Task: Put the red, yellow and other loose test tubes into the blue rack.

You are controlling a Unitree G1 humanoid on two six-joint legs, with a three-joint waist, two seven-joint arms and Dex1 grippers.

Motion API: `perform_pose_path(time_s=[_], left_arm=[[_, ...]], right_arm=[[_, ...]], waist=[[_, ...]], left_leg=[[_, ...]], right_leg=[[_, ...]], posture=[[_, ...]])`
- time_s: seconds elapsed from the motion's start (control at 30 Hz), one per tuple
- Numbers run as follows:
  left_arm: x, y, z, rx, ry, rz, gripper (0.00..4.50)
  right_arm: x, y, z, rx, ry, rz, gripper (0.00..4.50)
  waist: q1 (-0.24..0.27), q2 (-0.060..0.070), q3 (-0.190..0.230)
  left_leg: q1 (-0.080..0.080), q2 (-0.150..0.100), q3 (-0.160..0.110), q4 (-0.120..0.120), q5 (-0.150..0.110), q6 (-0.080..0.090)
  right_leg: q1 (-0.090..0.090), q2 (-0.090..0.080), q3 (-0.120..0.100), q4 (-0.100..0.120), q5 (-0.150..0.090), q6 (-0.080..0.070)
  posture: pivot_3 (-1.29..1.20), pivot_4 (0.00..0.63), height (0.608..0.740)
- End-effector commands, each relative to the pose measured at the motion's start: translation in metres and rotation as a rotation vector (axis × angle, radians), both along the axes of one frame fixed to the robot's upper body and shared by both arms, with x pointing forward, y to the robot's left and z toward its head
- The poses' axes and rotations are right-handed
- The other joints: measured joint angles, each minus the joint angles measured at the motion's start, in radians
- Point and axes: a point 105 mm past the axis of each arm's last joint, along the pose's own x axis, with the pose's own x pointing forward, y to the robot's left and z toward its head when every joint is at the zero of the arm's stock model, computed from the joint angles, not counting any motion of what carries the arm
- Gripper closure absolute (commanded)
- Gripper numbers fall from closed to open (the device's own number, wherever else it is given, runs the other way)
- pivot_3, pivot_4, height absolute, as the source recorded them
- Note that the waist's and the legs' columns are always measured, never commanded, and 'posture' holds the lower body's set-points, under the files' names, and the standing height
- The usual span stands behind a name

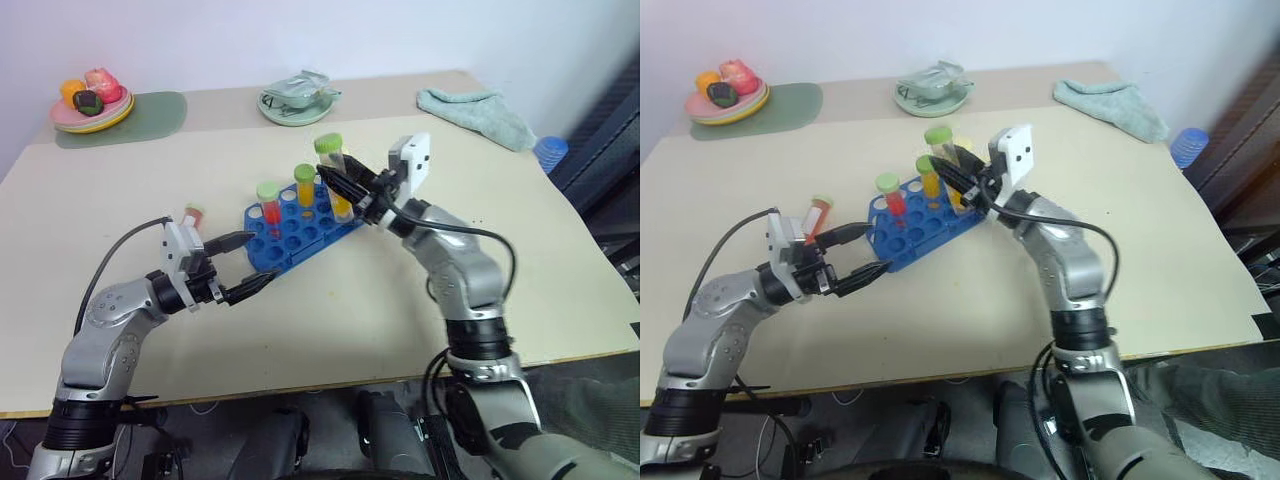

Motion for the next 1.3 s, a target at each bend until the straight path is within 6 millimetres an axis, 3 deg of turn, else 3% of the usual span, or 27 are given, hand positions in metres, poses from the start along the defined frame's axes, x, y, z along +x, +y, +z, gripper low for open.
perform_pose_path(time_s=[0.03,0.37,0.77,1.3], left_arm=[[-0.004,0.011,0.011,-0.006,-0.040,0.030,0.11],[-0.006,0.022,0.013,-0.012,-0.048,0.101,0.11],[-0.005,0.025,0.015,-0.018,-0.062,0.136,0.11],[-0.010,0.028,0.020,-0.018,-0.078,0.176,0.11]], right_arm=[[0.004,0.001,0.013,0.080,-0.122,-0.044,3.73],[0.017,0.011,-0.010,0.148,-0.163,-0.083,3.73],[0.015,0.031,-0.034,0.160,-0.123,-0.028,3.73],[0.029,0.021,-0.069,0.111,-0.028,-0.082,3.73]], waist=[[-0.002,0.000,0.000],[-0.007,0.000,0.000],[-0.008,0.001,0.000],[-0.022,0.001,0.000]], left_leg=[[0.000,0.000,0.000,0.000,0.000,0.000],[0.001,0.001,0.000,0.000,0.000,-0.001],[0.001,0.002,0.000,0.000,0.001,-0.001],[0.002,0.002,0.000,0.000,0.001,-0.002]], right_leg=[[0.000,0.000,0.000,0.000,0.000,0.000],[0.000,0.001,0.000,0.001,0.000,-0.001],[0.000,0.002,0.000,0.001,0.001,-0.002],[0.001,0.003,0.001,0.002,0.001,-0.002]], posture=[[0.00,0.150,0.740],[0.00,0.150,0.740],[0.00,0.150,0.740],[0.00,0.150,0.740]])
